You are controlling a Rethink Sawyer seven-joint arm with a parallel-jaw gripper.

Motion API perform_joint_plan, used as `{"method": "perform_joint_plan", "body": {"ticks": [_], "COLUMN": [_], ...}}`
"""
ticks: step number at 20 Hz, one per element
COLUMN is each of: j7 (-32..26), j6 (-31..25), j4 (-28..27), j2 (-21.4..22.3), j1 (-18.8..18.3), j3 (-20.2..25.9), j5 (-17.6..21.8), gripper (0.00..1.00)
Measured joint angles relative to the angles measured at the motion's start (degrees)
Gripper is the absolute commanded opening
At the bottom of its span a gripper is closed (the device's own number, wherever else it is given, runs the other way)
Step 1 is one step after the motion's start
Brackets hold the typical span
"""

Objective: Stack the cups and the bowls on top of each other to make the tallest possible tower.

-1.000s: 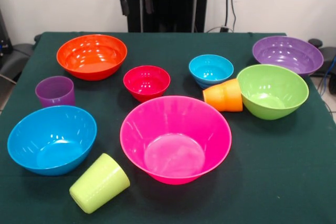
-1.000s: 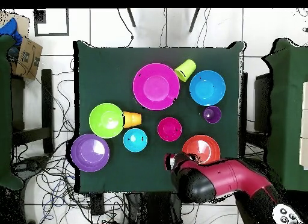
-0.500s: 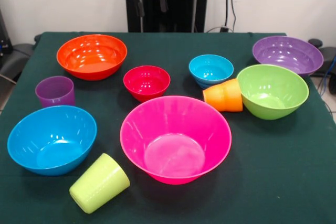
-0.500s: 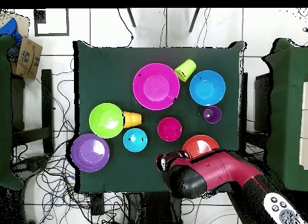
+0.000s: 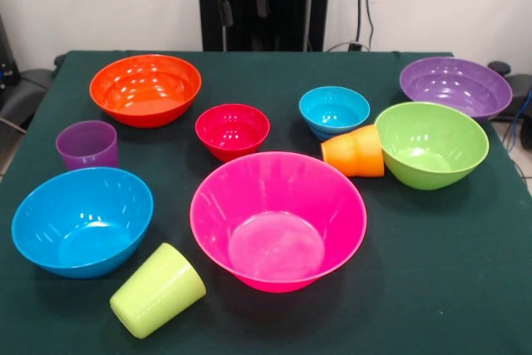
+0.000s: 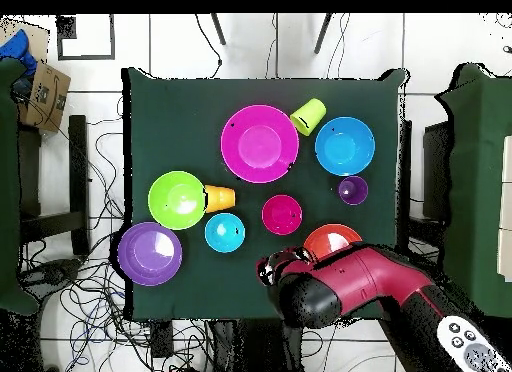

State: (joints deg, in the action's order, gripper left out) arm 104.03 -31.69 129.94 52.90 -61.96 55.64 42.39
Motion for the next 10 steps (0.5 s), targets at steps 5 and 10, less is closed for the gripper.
{"method": "perform_joint_plan", "body": {"ticks": [5, 10], "j7": [-0.7, -0.7], "j6": [-1.4, -1.8], "j4": [0.0, 0.0], "j2": [0.5, 0.6], "j1": [-1.9, -2.7], "j3": [2.3, 3.4], "j5": [0.0, 0.0], "gripper": [1.00, 1.00]}}
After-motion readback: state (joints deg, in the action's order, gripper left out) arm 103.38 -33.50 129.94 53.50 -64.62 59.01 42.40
